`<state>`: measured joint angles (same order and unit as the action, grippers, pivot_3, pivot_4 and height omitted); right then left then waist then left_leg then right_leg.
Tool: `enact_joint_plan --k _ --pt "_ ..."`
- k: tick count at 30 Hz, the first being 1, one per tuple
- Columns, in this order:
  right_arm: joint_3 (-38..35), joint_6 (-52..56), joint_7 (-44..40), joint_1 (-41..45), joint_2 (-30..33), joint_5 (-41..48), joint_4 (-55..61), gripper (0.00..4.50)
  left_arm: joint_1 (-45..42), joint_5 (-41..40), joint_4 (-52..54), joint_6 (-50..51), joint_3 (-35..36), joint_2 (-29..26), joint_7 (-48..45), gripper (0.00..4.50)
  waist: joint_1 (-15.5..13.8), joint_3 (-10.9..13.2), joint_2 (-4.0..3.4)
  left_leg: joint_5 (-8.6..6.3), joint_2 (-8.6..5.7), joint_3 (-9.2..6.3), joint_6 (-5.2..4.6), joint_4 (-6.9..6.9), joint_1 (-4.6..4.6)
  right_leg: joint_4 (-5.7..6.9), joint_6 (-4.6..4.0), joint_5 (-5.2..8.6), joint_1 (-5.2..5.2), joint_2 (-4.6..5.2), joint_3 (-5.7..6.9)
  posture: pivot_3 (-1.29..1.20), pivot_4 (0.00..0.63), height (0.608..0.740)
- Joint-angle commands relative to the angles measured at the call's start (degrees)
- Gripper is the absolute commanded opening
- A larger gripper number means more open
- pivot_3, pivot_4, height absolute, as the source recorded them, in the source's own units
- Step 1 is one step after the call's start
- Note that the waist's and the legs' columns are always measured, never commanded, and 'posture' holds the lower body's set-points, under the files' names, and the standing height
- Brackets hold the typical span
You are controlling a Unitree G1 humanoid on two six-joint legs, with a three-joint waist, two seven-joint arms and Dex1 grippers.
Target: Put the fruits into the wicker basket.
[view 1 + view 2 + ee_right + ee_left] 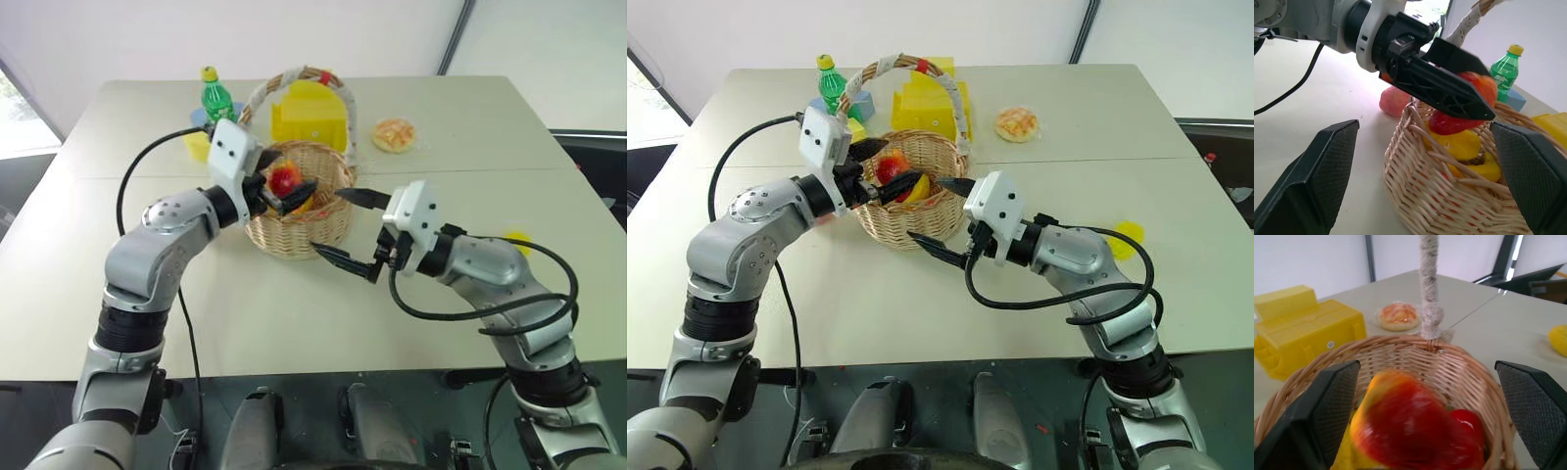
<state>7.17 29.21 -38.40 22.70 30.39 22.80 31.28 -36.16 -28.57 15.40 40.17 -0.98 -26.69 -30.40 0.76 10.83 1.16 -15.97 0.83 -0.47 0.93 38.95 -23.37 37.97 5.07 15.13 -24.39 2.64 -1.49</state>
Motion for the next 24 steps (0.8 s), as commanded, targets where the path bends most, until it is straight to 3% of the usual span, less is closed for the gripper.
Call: enact_joint_plan --k 1,7,11,16,24 --pt "-2.4 0.7 1.1 -0.2 0.5 1.0 3.7 4.5 1.8 -10.2 6.6 2.2 9.5 -2.2 -4.0 4.44 0.2 0.0 0.0 0.0 0.02 -0.01 0.0 0.0 0.0 0.0 0.0 0.0 -0.01 0.0 0.0 0.0 0.15 0.74" --pt "-2.6 1.3 0.6 0.1 0.5 1.5 4.0 4.5 9.7 -21.9 7.3 9.4 24.5 -10.9 -5.4 4.44 0.4 0.0 -0.02 0.0 0.12 -0.01 0.01 -0.01 0.06 0.05 -0.01 0.01 -0.02 -0.1 0.01 0.0 0.15 0.74" --pt "-1.0 0.1 -0.3 1.2 -0.5 1.1 2.1 4.5 14.3 -17.9 3.5 9.1 28.7 -14.8 -0.8 4.44 0.1 0.0 -0.02 0.0 0.1 -0.01 0.0 -0.01 0.05 0.04 -0.01 0.01 -0.02 -0.03 0.0 0.0 0.15 0.74" --pt "0.8 -1.8 -2.0 2.3 -1.8 0.8 0.1 4.5 14.8 -6.2 -1.4 9.7 20.6 -18.2 6.3 4.44 -0.1 0.0 -0.01 0.0 0.01 -0.03 0.0 -0.01 0.03 0.0 -0.01 0.01 0.03 0.01 0.03 0.0 0.15 0.74" --pt "1.9 -2.8 -2.9 2.7 -2.5 0.4 -0.3 4.5 8.4 0.7 -8.8 12.3 10.7 -16.7 8.6 4.44 0.0 0.0 0.0 0.0 0.03 -0.03 0.01 -0.01 0.02 0.01 -0.01 0.01 0.0 0.0 0.04 0.0 0.15 0.74"
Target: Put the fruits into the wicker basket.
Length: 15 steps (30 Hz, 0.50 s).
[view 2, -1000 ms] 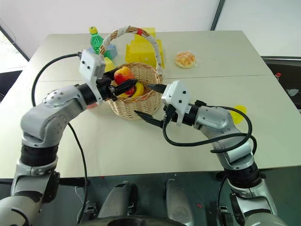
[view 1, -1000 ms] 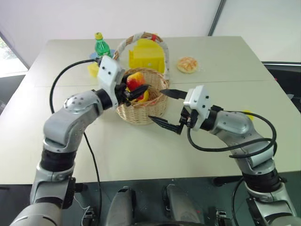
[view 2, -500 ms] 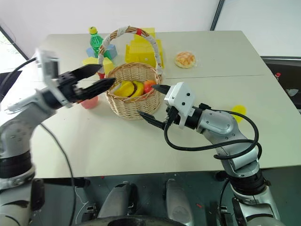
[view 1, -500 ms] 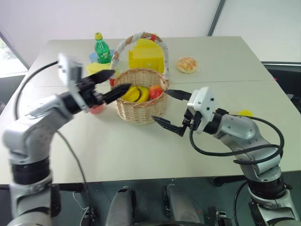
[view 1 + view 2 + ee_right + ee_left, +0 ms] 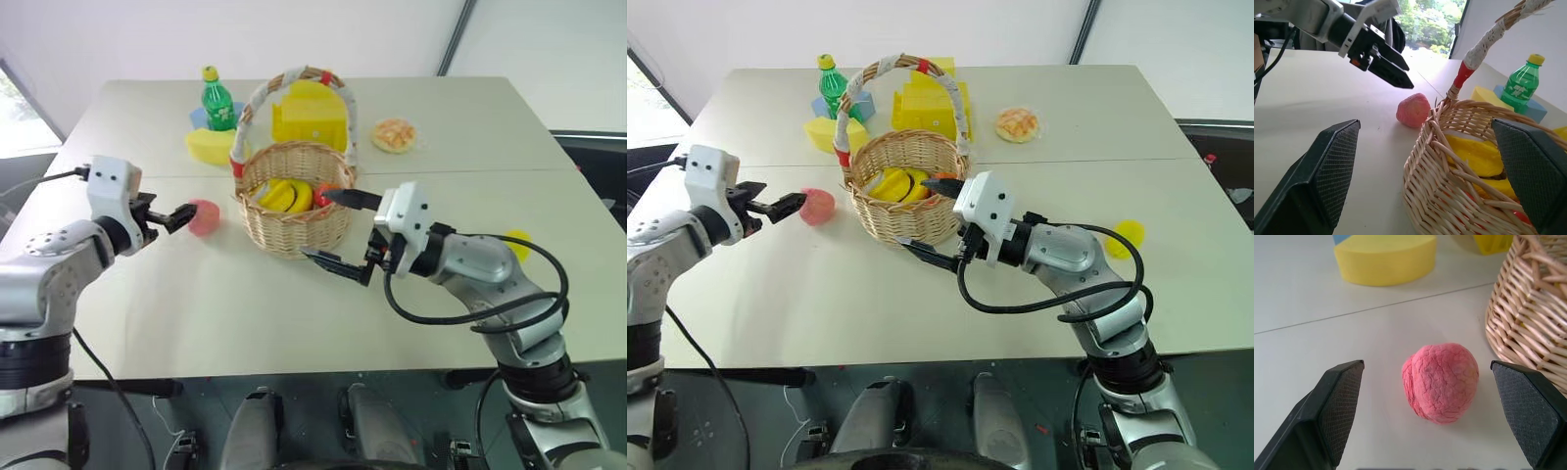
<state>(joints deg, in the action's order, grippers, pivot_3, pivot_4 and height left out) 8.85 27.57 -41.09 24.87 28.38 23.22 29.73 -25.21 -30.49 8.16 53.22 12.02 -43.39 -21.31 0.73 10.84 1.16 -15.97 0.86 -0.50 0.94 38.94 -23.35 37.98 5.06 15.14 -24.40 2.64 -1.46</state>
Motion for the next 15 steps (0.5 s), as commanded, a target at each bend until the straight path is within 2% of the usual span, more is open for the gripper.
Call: enact_joint_plan --k 1,6,10,13,15 --pt "0.5 -1.2 -0.2 0.4 -0.5 -0.1 1.4 4.5 -3.9 3.9 -3.3 -1.3 -3.8 0.3 -0.6 4.44 0.0 0.0 0.0 0.0 0.0 0.0 0.0 0.0 0.0 0.0 0.0 0.0 0.0 0.0 0.0 0.0 0.15 0.74" --pt "1.1 -0.8 0.9 -0.1 -1.2 -0.6 2.5 4.5 -8.7 9.6 -12.2 -4.0 -9.8 2.1 -1.9 4.44 0.1 0.0 0.0 0.0 -0.02 0.03 0.0 0.0 0.0 0.01 0.0 0.0 -0.02 -0.02 0.0 0.0 0.15 0.74" --pt "1.4 -0.5 1.7 -0.4 -1.4 -0.8 3.1 4.5 -10.2 11.4 -16.4 -6.1 -10.7 3.8 -3.5 4.44 0.1 0.0 0.0 0.0 -0.02 0.04 0.0 0.0 -0.01 0.01 0.0 0.0 -0.03 -0.02 0.0 0.0 0.15 0.74" --pt "1.7 -0.3 2.4 -0.8 -1.5 -0.9 3.7 4.5 -10.6 12.2 -17.8 -7.3 -10.1 4.8 -4.4 3.56 0.0 0.0 0.0 0.0 -0.01 0.04 0.0 0.0 -0.02 0.01 0.0 0.0 -0.03 -0.01 0.0 0.0 0.15 0.74" --pt "1.7 -0.2 2.7 -1.0 -1.6 -1.0 3.9 4.5 -10.5 12.5 -17.7 -7.5 -9.7 4.6 -5.0 2.66 0.0 0.0 0.0 0.0 0.0 0.03 0.0 0.0 -0.02 0.01 0.0 0.0 -0.03 0.0 0.0 0.0 0.15 0.74"
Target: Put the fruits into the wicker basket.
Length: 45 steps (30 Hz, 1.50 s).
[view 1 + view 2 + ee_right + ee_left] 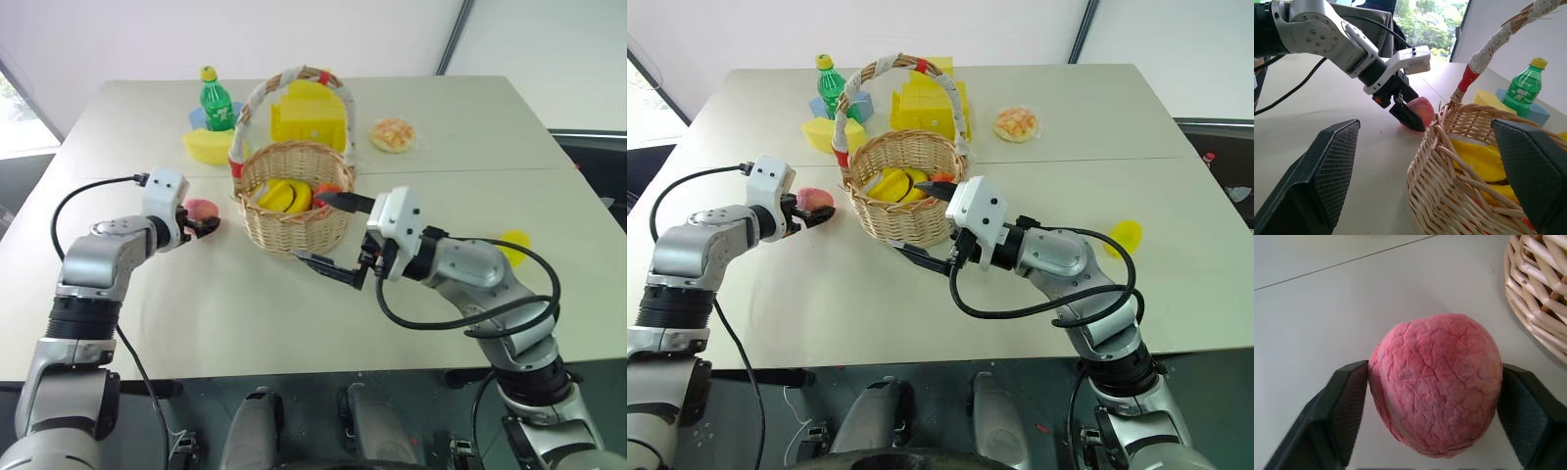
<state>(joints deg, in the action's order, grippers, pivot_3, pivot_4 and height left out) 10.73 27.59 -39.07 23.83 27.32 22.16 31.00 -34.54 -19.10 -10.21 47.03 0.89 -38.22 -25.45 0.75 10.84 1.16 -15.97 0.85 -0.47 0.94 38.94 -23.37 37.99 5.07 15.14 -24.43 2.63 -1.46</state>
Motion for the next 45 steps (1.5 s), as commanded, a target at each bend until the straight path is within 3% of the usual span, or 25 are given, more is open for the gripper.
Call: enact_joint_plan --k 1,7,9,12,17,22,25,29,30,37,41,45 --pt "-0.2 -0.2 0.8 -0.1 -0.5 0.0 2.7 4.5 -1.0 1.3 1.0 -1.2 1.6 -0.8 -1.0 2.4 0.0 0.0 0.0 0.0 0.0 0.0 0.0 0.0 0.0 0.0 0.0 0.0 0.0 0.01 0.0 0.0 0.15 0.74" --pt "-1.2 -0.7 0.8 -1.9 0.5 -0.3 2.8 4.5 5.3 -5.8 14.3 -4.5 11.1 -5.1 -9.3 2.29 0.5 0.0 0.0 0.0 0.06 0.01 0.0 -0.01 -0.01 0.0 0.0 0.0 -0.04 0.01 -0.01 0.0 0.15 0.74" --pt "-1.8 -0.9 0.5 -2.2 0.9 -0.4 2.5 4.5 9.2 -15.3 23.7 -3.5 17.5 -6.2 -16.7 2.29 0.3 0.0 0.0 0.0 0.14 0.0 0.0 -0.03 -0.03 0.0 -0.01 0.0 -0.08 0.06 -0.02 0.0 0.15 0.74" --pt "-2.9 -1.0 0.0 -1.8 1.5 0.0 1.6 4.5 10.6 -25.1 33.7 0.4 19.4 -6.8 -20.7 2.29 -0.2 0.0 0.0 0.0 0.12 0.01 0.01 -0.04 -0.04 -0.02 -0.01 0.0 -0.06 0.23 -0.01 0.0 0.15 0.74" --pt "-5.2 -1.0 -0.6 -1.0 2.7 -0.1 -0.3 4.5 2.7 -22.0 35.7 1.1 10.0 -0.6 -11.8 2.29 -0.6 0.0 0.0 0.0 -0.05 -0.04 0.01 0.02 0.04 -0.05 0.0 0.0 0.17 0.27 0.04 0.0 0.15 0.74" --pt "-7.3 -1.0 -0.7 -1.8 4.7 -0.7 -1.1 4.5 -5.6 -9.4 26.3 -2.1 -2.9 6.5 -4.8 2.29 0.2 0.0 0.01 0.0 -0.16 -0.04 -0.01 0.04 0.02 -0.07 0.02 -0.01 0.16 0.07 0.01 0.0 0.15 0.74" --pt "-7.9 -0.6 0.1 -2.8 5.1 -0.7 0.0 4.5 -6.8 -7.0 22.1 -4.4 -4.6 8.5 -5.2 2.29 0.5 0.0 0.0 -0.01 -0.08 0.0 -0.02 0.0 0.03 -0.06 0.01 0.0 0.05 -0.06 -0.04 0.0 0.15 0.74" --pt "-10.2 0.4 1.6 -5.3 6.6 -1.2 1.7 4.5 -7.9 -5.0 19.1 -6.7 -5.4 10.0 -6.4 4.21 0.1 0.0 -0.01 0.0 0.0 0.0 -0.02 -0.01 0.0 0.0 0.0 0.0 -0.03 -0.12 -0.04 0.0 0.15 0.74" --pt "-11.4 0.6 1.8 -6.2 7.4 -1.1 2.1 4.5 -7.9 -5.0 19.0 -6.9 -5.3 10.2 -6.9 4.45 0.0 0.0 -0.01 0.0 -0.01 0.0 -0.01 0.0 -0.01 0.0 0.0 0.0 -0.03 -0.1 -0.04 0.0 0.15 0.74" --pt "-29.3 6.8 5.8 -17.3 13.5 -1.2 2.1 4.5 -5.5 -13.8 24.9 -9.4 -2.7 11.9 -18.1 4.45 -0.9 0.0 0.0 -0.02 -0.09 0.01 -0.04 0.03 -0.09 -0.09 0.01 0.0 0.03 0.06 -0.04 0.0 0.15 0.74" --pt "-40.3 9.3 10.5 -25.0 11.7 -2.0 0.4 4.5 -4.0 -15.9 27.8 -9.1 -6.5 13.3 -22.9 4.45 -1.0 0.0 -0.03 -0.02 -0.06 0.08 -0.04 0.02 -0.02 -0.09 0.01 0.0 0.04 0.01 -0.1 0.0 0.15 0.74" --pt "-42.5 9.5 14.1 -29.3 9.1 -3.6 -1.8 4.5 -3.5 -11.5 26.8 -13.0 -12.9 14.2 -26.6 4.45 -0.8 0.0 -0.04 -0.02 -0.08 0.17 -0.04 0.06 0.04 -0.09 0.02 0.0 0.14 -0.04 -0.14 0.0 0.15 0.74"
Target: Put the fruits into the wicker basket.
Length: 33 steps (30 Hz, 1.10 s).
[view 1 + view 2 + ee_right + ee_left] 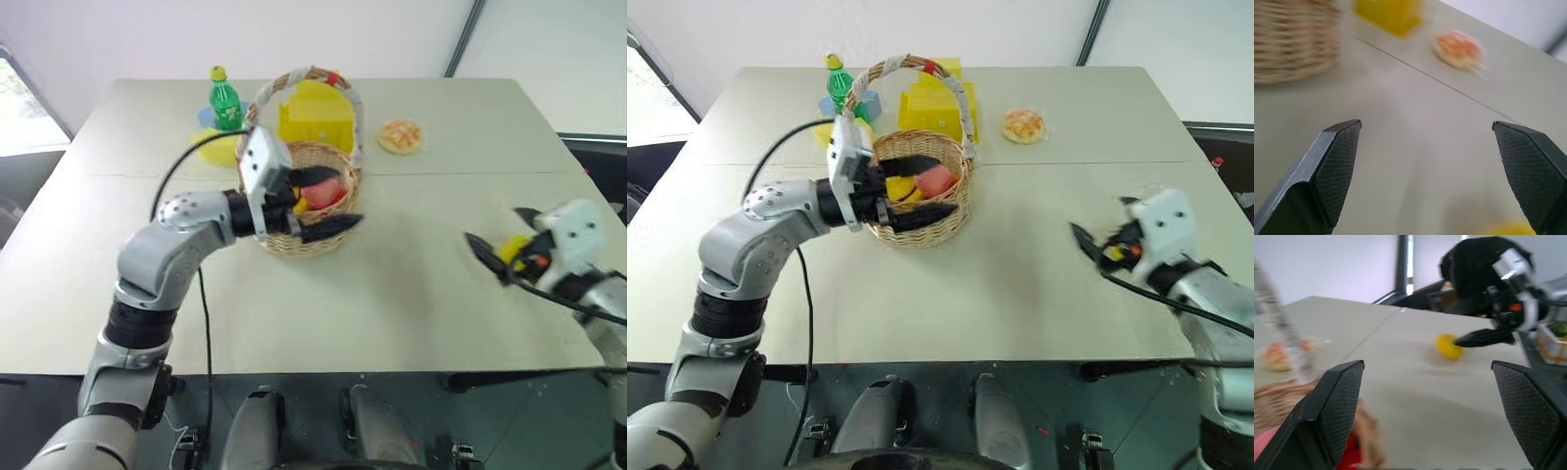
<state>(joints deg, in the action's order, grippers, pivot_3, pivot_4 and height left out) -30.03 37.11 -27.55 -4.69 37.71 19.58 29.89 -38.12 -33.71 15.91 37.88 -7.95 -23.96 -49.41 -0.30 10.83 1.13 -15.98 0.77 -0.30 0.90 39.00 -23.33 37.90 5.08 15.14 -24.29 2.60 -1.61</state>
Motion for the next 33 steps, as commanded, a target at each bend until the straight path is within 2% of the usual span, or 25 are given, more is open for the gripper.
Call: enact_joint_plan --k 1,5,11,24,27,30,33 --pt "-1.4 0.5 4.1 -0.6 -2.1 -1.7 -2.1 4.5 0.1 4.9 0.0 -5.2 -5.8 0.3 -2.9 4.45 0.6 0.0 -0.02 0.0 0.0 0.01 0.0 0.0 0.02 0.0 0.0 0.0 0.01 -0.04 -0.02 0.0 0.15 0.74" --pt "-1.3 1.8 12.4 4.7 -7.1 -2.9 -8.1 4.5 0.0 7.3 -2.6 -7.4 -8.5 3.4 -2.2 4.45 1.4 0.0 -0.12 0.01 0.02 0.0 0.0 -0.01 0.06 0.04 -0.01 0.0 0.02 -0.08 -0.04 0.0 0.15 0.74" --pt "-0.3 4.9 19.4 12.8 -10.7 -3.2 -14.4 4.5 1.3 8.5 -2.3 -7.6 -8.7 4.4 -2.0 4.45 1.2 -0.1 -0.32 0.0 0.03 0.0 0.0 -0.02 0.05 0.06 0.0 0.01 0.0 -0.11 -0.07 0.0 0.15 0.74" --pt "1.0 9.7 23.6 19.1 -12.8 -2.2 -22.1 4.5 3.1 9.3 -0.9 -7.2 -8.6 3.8 -0.6 4.45 1.3 -0.1 -0.36 0.0 0.01 -0.02 -0.01 -0.02 0.02 0.05 0.0 0.01 -0.01 -0.05 -0.06 0.0 0.15 0.74" --pt "0.9 10.2 24.0 19.9 -13.3 -1.7 -22.0 3.68 3.2 9.8 -1.0 -7.4 -8.5 3.7 -0.5 4.5 1.3 -0.1 -0.4 0.0 0.03 -0.02 -0.01 -0.02 0.04 0.06 0.0 0.01 -0.01 -0.08 -0.06 0.0 0.15 0.74" --pt "1.6 10.6 24.0 20.2 -12.7 -2.0 -20.6 2.22 3.3 9.1 -0.9 -7.3 -7.5 3.7 -0.3 4.5 1.2 -0.1 -0.4 0.0 0.02 -0.02 -0.01 -0.02 0.03 0.06 0.0 0.01 -0.01 -0.06 -0.07 0.0 0.15 0.74" --pt "3.1 11.1 21.9 19.5 -10.7 -2.1 -16.9 2.22 3.9 7.7 -0.4 -6.8 -5.0 2.8 -0.2 4.5 1.2 -0.1 -0.42 0.0 0.02 -0.03 -0.01 -0.02 0.02 0.05 0.0 0.01 -0.01 -0.06 -0.06 0.0 0.15 0.74"
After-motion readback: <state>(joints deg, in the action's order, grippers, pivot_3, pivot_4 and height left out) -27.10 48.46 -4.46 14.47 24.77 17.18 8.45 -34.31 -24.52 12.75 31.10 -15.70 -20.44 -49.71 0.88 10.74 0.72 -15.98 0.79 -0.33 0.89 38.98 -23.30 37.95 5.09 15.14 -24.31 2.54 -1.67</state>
